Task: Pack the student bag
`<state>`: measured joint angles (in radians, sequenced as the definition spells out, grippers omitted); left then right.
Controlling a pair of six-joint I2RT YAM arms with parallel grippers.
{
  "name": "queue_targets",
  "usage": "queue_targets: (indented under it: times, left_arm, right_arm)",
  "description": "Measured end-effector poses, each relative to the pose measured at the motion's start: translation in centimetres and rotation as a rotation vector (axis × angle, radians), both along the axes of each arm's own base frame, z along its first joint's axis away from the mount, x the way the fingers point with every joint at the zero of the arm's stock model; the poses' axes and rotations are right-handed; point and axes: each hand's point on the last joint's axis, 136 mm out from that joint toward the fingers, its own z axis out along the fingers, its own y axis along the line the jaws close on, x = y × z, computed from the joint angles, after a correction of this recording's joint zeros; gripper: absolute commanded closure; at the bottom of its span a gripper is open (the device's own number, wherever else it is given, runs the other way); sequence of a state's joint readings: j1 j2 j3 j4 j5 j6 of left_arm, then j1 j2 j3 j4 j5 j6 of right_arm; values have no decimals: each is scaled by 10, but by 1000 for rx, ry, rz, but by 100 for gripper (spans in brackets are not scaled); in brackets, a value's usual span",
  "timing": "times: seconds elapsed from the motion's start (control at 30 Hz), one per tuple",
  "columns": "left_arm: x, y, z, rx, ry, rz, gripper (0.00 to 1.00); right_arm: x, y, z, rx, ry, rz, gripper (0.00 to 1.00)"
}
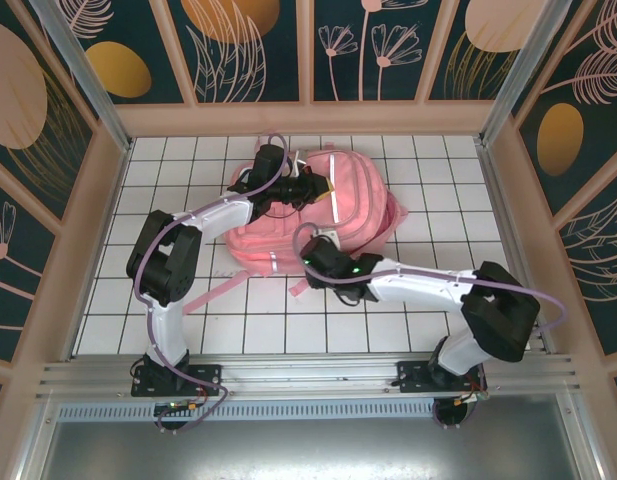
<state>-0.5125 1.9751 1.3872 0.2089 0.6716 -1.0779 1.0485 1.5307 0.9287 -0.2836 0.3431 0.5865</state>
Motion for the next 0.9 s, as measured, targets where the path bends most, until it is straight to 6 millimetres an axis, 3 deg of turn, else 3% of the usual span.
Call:
queue_targets:
  times: [0.17, 0.43, 0.63, 0.9]
  left_arm:
    - [0, 0, 0, 1, 2, 0, 99]
    - [0, 0, 0, 1, 2, 0, 99]
    - [0, 0, 0, -1, 5, 0, 99]
    - [0, 0, 1, -10, 12, 1, 99]
  right_arm:
    - [-1, 12, -6, -174, -58, -53, 64]
    - [-8, -5, -39, -413, -63, -112, 62]
    - [-4, -13, -40, -486, -92, -140, 62]
    - [6, -8, -46, -539, -127, -146, 66]
